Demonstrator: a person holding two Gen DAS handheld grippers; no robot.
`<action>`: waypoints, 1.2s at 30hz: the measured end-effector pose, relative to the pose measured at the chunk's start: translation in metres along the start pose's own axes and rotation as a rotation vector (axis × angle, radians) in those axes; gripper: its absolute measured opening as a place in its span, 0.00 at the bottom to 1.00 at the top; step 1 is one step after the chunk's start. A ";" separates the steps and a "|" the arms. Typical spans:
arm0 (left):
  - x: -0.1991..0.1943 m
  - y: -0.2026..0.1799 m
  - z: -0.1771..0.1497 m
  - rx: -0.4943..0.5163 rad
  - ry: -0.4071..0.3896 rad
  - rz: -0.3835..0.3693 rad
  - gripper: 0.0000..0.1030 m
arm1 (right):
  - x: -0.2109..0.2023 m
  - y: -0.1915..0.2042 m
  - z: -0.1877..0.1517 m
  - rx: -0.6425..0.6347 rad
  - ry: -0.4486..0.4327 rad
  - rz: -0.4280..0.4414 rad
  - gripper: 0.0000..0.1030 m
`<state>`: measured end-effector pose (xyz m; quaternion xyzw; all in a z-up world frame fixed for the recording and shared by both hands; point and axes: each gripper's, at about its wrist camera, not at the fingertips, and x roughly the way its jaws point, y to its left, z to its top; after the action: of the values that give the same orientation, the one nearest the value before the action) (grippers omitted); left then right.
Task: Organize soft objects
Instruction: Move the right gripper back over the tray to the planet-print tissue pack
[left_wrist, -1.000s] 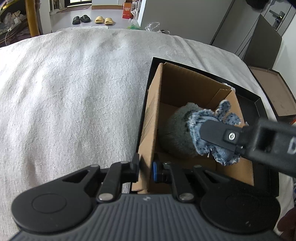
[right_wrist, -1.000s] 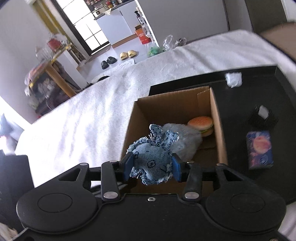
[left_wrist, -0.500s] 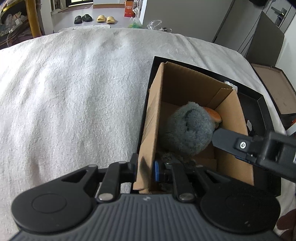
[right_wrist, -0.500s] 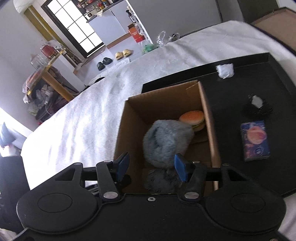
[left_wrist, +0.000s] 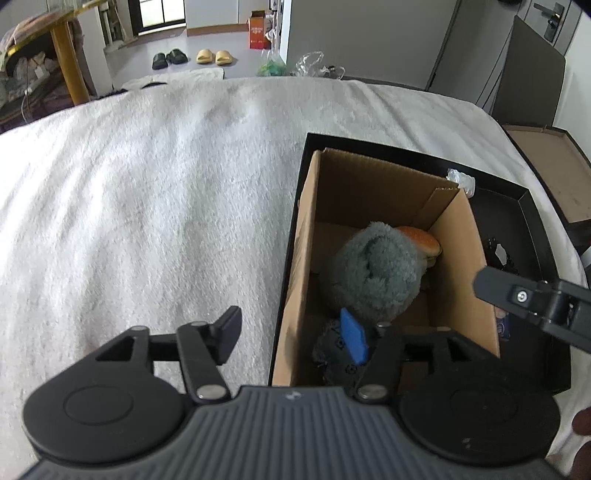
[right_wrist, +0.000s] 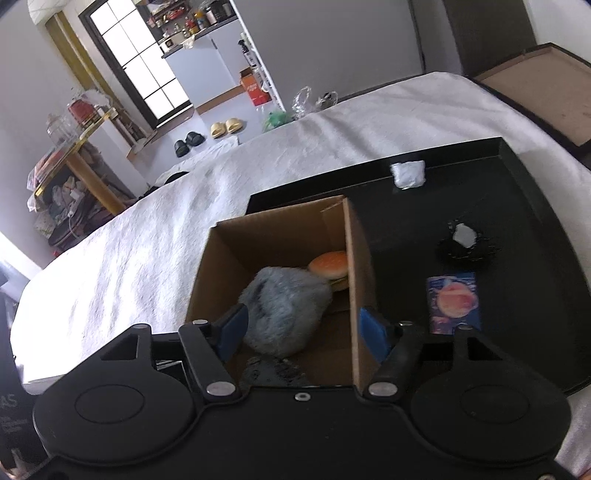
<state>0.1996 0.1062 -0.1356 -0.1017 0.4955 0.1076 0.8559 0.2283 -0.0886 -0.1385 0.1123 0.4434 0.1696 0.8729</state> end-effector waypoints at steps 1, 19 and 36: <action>-0.001 -0.001 0.000 0.003 -0.004 0.003 0.59 | 0.000 -0.005 0.000 0.003 -0.003 -0.005 0.65; -0.001 -0.026 0.009 0.052 -0.011 0.073 0.67 | 0.006 -0.082 0.001 0.033 -0.026 -0.078 0.70; 0.027 -0.041 0.023 0.065 0.022 0.188 0.68 | 0.037 -0.127 -0.025 0.041 -0.011 -0.164 0.72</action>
<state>0.2432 0.0761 -0.1452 -0.0282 0.5156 0.1700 0.8393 0.2532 -0.1887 -0.2244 0.0946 0.4498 0.0880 0.8837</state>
